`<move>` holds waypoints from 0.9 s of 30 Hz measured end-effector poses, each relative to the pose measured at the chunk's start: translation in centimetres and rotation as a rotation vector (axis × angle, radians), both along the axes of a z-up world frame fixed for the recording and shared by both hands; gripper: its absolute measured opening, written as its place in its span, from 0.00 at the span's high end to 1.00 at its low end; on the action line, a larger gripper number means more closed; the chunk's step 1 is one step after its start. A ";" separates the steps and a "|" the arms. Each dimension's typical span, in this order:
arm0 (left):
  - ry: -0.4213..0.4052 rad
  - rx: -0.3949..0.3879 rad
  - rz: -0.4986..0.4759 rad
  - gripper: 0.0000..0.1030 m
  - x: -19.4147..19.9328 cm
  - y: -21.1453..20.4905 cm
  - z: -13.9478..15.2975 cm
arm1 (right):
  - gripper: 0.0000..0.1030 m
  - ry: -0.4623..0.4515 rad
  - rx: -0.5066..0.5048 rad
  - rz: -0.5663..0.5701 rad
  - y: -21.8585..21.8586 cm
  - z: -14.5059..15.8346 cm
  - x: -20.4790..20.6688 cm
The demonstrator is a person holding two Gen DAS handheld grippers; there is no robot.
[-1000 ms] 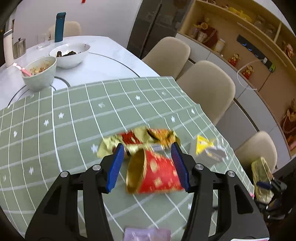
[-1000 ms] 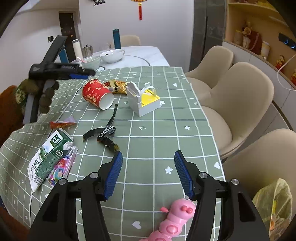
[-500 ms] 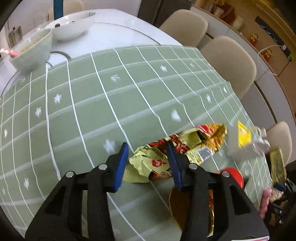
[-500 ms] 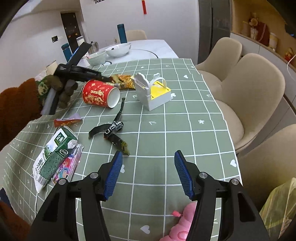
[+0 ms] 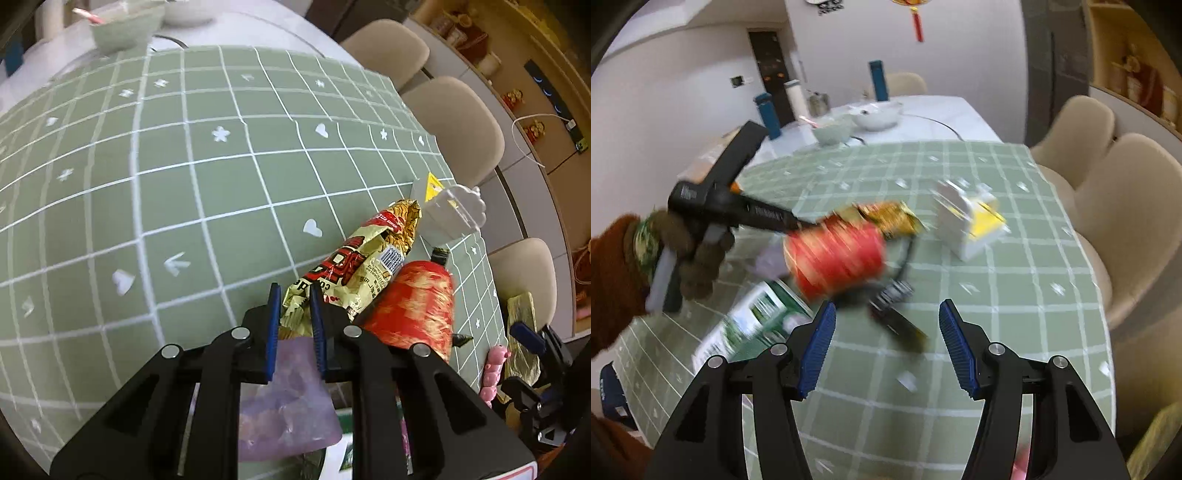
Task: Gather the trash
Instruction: 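Grasp the gold snack bag with left while right grasps the red paper cup rim, then carry the snack bag and red cup to the bin and open both grippers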
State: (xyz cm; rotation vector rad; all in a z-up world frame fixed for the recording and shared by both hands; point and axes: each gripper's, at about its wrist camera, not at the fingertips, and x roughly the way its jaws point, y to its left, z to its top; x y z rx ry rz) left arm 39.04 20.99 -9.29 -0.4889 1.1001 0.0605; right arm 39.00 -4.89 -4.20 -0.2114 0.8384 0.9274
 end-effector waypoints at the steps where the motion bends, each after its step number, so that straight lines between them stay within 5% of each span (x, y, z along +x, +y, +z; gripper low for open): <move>1: -0.010 -0.012 0.009 0.85 -0.5 0.0 0.3 | 0.46 -0.007 0.004 0.019 1.3 0.0 -0.3; 9: -0.061 -0.049 0.085 0.85 -3.3 0.0 2.1 | 0.46 -0.164 -0.129 0.061 7.5 -2.6 -1.8; 12: -0.081 -0.007 0.108 0.85 -4.8 -0.5 2.9 | 0.70 -0.165 -0.128 0.017 7.3 -2.6 -0.1; 14: -0.099 0.030 0.119 0.85 -5.7 -0.8 3.4 | 0.90 -0.087 -0.088 -0.008 5.9 -2.4 1.3; 16: -0.123 0.053 0.133 0.85 -6.5 -1.0 3.8 | 0.95 -0.041 -0.045 -0.050 3.9 -2.0 2.1; 21: -0.167 0.027 0.165 0.85 -7.8 -2.2 5.0 | 0.95 0.013 0.063 -0.148 -1.8 0.4 2.1; 27: -0.222 0.081 0.096 0.85 -7.7 -5.8 7.4 | 0.95 -0.030 0.098 -0.220 -6.5 3.3 0.6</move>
